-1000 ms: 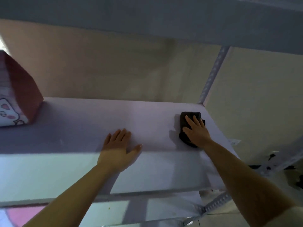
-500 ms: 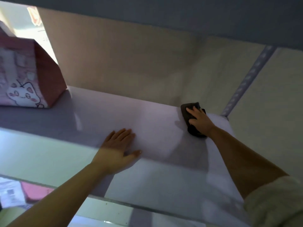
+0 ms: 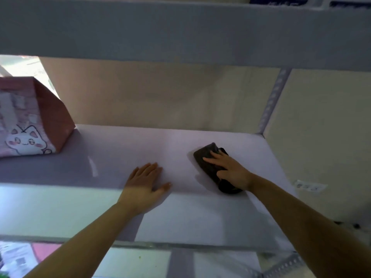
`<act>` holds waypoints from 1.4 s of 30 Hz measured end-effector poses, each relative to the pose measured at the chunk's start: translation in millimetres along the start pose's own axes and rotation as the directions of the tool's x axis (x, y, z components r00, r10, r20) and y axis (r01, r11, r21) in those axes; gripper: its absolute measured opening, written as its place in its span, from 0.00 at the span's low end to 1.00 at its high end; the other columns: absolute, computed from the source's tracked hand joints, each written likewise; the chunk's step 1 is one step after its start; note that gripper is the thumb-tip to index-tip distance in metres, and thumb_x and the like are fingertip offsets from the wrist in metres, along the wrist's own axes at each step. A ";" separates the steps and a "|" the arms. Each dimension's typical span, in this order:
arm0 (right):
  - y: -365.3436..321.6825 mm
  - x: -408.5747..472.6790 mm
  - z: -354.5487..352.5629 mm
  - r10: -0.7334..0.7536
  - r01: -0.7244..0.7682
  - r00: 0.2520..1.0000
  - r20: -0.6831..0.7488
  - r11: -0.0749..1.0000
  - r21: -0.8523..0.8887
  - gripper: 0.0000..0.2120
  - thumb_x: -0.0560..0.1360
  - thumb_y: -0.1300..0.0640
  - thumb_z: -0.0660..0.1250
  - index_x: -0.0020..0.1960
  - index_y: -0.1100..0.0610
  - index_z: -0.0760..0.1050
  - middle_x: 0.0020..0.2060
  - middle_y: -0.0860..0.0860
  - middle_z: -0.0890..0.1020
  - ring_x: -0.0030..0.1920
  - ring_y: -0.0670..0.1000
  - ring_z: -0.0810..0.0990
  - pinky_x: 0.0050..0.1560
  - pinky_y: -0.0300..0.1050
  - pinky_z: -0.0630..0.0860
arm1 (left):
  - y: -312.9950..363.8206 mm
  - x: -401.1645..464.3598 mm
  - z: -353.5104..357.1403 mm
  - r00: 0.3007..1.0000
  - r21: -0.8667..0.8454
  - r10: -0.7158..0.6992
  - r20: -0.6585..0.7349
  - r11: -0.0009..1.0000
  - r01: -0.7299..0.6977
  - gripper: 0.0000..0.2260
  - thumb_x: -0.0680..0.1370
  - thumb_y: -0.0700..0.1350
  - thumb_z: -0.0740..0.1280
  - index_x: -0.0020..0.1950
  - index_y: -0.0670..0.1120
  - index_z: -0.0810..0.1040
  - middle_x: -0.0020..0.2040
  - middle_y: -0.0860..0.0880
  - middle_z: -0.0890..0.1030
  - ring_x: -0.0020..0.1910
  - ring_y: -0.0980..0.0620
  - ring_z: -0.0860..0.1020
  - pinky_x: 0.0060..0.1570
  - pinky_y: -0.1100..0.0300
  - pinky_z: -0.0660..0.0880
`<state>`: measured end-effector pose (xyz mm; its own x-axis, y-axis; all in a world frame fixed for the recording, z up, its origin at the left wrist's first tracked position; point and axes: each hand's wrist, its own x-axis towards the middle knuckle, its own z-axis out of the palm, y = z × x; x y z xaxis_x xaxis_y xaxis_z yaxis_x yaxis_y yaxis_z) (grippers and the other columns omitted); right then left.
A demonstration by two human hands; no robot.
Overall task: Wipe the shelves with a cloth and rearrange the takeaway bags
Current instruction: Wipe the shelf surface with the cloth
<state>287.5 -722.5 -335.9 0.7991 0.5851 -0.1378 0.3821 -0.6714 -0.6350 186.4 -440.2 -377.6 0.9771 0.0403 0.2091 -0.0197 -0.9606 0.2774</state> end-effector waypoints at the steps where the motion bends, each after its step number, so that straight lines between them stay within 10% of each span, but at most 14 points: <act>1: -4.5 -10.3 7.1 0.000 0.000 1.000 -0.012 1.000 -0.002 0.33 0.65 0.50 0.57 0.71 0.41 0.62 0.77 0.45 0.54 0.77 0.47 0.45 0.74 0.47 0.44 | 0.9 0.1 -1.3 1.000 -0.003 -0.001 0.008 1.000 0.001 0.41 0.67 0.72 0.47 0.71 0.50 0.71 0.74 0.51 0.67 0.74 0.51 0.63 0.73 0.53 0.53; 22: -119.0 -57.7 131.6 0.467 -0.534 0.789 -0.399 0.843 -0.069 0.45 0.65 0.31 0.49 0.78 0.47 0.46 0.78 0.51 0.44 0.77 0.56 0.41 0.74 0.61 0.42 | -100.3 -22.8 -47.8 0.998 0.093 0.032 0.056 0.995 -0.037 0.43 0.67 0.71 0.42 0.71 0.48 0.69 0.72 0.48 0.69 0.72 0.45 0.64 0.71 0.48 0.54; 42: -61.6 130.6 40.8 0.214 -0.250 0.958 -0.193 0.950 -0.187 0.31 0.77 0.48 0.60 0.77 0.46 0.55 0.78 0.47 0.50 0.77 0.50 0.47 0.74 0.56 0.51 | -106.8 -25.4 -35.1 0.998 -0.065 -0.010 -0.065 0.998 0.005 0.31 0.71 0.66 0.58 0.61 0.44 0.79 0.64 0.44 0.78 0.65 0.42 0.75 0.66 0.44 0.68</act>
<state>349.4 -586.1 -345.8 0.9365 0.3289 -0.1214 0.2498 -0.8690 -0.4271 156.2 -329.0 -379.7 0.9613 0.0676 0.2672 -0.0281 -0.9404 0.3389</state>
